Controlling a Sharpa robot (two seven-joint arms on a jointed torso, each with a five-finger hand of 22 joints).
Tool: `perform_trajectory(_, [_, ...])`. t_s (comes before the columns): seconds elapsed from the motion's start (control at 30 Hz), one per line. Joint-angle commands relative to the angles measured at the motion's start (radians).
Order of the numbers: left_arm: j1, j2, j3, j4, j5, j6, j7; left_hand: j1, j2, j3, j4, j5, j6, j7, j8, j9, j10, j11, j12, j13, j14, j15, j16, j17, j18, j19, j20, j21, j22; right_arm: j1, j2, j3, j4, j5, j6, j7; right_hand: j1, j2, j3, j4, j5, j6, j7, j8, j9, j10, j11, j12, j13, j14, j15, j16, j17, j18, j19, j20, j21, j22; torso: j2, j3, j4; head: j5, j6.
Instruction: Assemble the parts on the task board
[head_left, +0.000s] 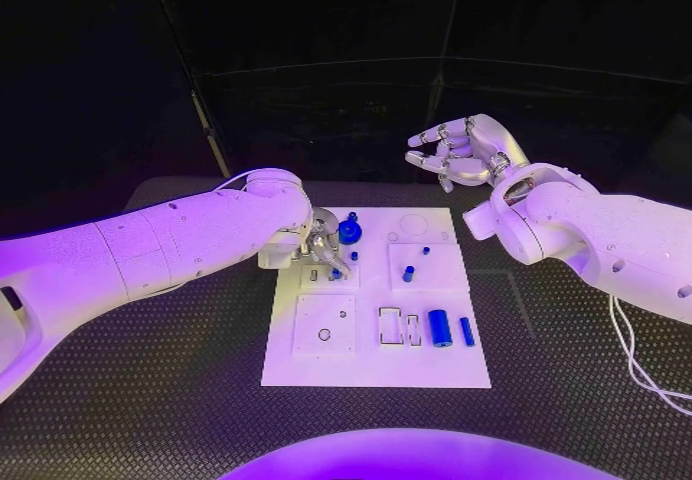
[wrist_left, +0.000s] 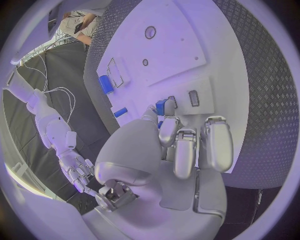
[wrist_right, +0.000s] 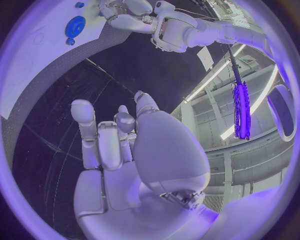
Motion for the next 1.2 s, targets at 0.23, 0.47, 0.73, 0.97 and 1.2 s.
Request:
perform_trajectory(0.23, [-0.001, -0.012, -0.002, 0.009, 0.065, -0.051, 0.004, 0.036, -0.084, 0.273, -0.045, 0.038, -0.004, 0.013, -0.022, 0.004, -0.006, 0.001, -0.025, -0.012, 0.106, -0.001, 0.003, 0.263, -0.014, -0.003, -0.002, -0.002, 0.012, 0.002, 0.003, 0.001, -0.003, 0.001, 0.011, 0.004, 0.011, 0.002, 0.002, -0.006, 0.005, -0.006, -0.001, 0.004, -0.001, -0.004, 0.0, -0.002, 0.0, 0.031, -0.009, -0.004, 0.0, 0.012, -0.001, -0.002, -0.005, -0.001, 0.0, -0.0005, 0.0022, 0.0, 0.001])
perform_trajectory(0.47, [-0.001, -0.036, -0.003, 0.032, 0.115, -0.133, 0.013, -0.088, -0.211, 0.613, -0.107, 0.032, -0.002, 0.011, 0.005, 0.053, 0.011, 0.003, -0.027, -0.014, 0.106, 0.002, 0.003, 0.263, -0.016, 0.002, 0.005, 0.001, 0.025, 0.002, 0.002, 0.001, -0.005, 0.001, 0.013, 0.004, 0.011, 0.003, 0.002, -0.006, 0.007, -0.007, -0.001, 0.004, -0.001, -0.003, 0.0, 0.0, 0.001, 0.031, -0.009, -0.004, 0.001, 0.012, -0.001, -0.003, -0.005, -0.001, 0.0, -0.0007, 0.0029, 0.002, -0.002])
perform_trajectory(0.73, [-0.005, -0.082, -0.003, 0.089, 0.159, -0.24, 0.014, -0.154, -0.235, 0.7, -0.153, 0.043, -0.003, 0.004, 0.026, 0.083, 0.019, 0.001, -0.026, -0.015, 0.106, -0.002, 0.003, 0.263, -0.017, 0.005, 0.004, 0.002, 0.032, 0.002, -0.002, 0.001, -0.007, 0.001, 0.015, 0.003, 0.011, 0.003, 0.002, -0.006, 0.007, -0.007, -0.001, 0.004, -0.001, -0.003, 0.0, 0.0, 0.001, 0.031, -0.009, -0.004, 0.001, 0.012, -0.001, -0.003, -0.005, -0.001, -0.001, -0.0006, 0.0053, 0.004, -0.004])
perform_trajectory(0.97, [-0.014, -0.122, -0.004, 0.137, 0.165, -0.305, 0.013, -0.18, -0.242, 0.726, -0.171, 0.048, -0.004, 0.001, 0.038, 0.096, 0.022, 0.0, -0.025, -0.015, 0.106, -0.004, 0.003, 0.263, -0.016, 0.005, 0.003, 0.0, 0.032, 0.002, -0.005, 0.001, -0.009, 0.001, 0.016, 0.003, 0.011, 0.003, 0.002, -0.006, 0.007, -0.007, -0.001, 0.004, -0.001, -0.003, 0.0, 0.0, 0.001, 0.031, -0.009, -0.004, 0.001, 0.012, -0.001, -0.003, -0.005, -0.001, -0.003, 0.0032, 0.0132, 0.005, -0.008])
perform_trajectory(1.2, [-0.034, -0.139, -0.005, 0.152, 0.147, -0.364, 0.014, -0.195, -0.247, 0.745, -0.185, 0.056, -0.004, 0.0, 0.047, 0.105, 0.026, -0.002, -0.021, -0.013, 0.106, -0.005, 0.003, 0.263, -0.017, 0.007, 0.001, 0.002, 0.036, 0.002, -0.007, 0.001, -0.013, 0.001, 0.016, 0.003, 0.01, 0.003, 0.002, -0.005, 0.009, -0.007, -0.001, 0.004, -0.001, -0.003, 0.0, -0.001, 0.0, 0.031, -0.009, -0.004, 0.001, 0.012, -0.001, -0.003, -0.005, -0.001, -0.005, 0.0065, 0.0222, 0.003, -0.015])
